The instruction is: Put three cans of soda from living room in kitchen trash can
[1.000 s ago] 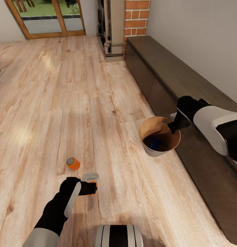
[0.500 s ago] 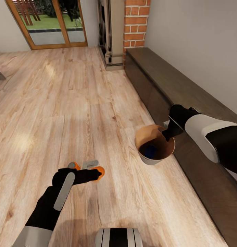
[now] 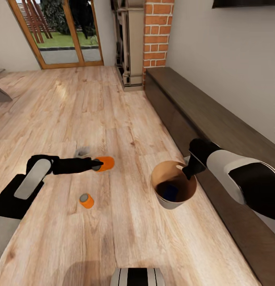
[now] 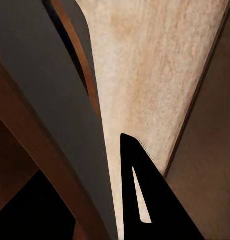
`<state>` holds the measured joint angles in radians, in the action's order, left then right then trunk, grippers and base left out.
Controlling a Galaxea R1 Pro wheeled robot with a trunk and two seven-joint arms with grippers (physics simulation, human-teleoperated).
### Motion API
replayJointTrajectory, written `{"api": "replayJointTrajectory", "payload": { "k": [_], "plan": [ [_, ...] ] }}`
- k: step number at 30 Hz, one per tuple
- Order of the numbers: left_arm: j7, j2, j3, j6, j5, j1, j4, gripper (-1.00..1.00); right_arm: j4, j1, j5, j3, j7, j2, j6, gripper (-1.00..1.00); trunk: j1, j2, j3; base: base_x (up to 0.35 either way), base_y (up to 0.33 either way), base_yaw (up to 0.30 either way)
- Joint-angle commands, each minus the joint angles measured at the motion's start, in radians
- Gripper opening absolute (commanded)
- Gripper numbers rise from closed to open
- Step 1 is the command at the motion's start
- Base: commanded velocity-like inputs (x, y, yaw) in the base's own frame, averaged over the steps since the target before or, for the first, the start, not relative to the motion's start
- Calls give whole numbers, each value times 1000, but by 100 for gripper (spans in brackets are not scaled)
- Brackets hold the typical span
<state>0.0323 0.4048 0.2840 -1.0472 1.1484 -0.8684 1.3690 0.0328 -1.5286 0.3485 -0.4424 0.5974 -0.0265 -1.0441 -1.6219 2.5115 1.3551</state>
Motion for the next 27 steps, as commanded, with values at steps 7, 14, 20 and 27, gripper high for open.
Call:
{"api": "replayJointTrajectory", "payload": {
  "k": [7,14,20,27],
  "plan": [
    [-19,244,7,0,167,-84,-3,-100,-2,26,-13,31,-2,-3,-3,-100,3,-2,-27,0,0,0],
    [-276,452,8,0,282,-177,-3,-100,-22,31,-20,34,-4,4,-3,-100,6,-3,-54,0,0,0],
    [-506,483,26,0,289,-341,1,-100,-28,46,-75,33,-11,30,-3,-100,9,-5,-77,0,0,0],
    [-609,460,254,0,294,-592,-3,-100,-41,69,-82,32,-15,89,-3,-100,12,-6,-104,0,0,0]
  ]
}}
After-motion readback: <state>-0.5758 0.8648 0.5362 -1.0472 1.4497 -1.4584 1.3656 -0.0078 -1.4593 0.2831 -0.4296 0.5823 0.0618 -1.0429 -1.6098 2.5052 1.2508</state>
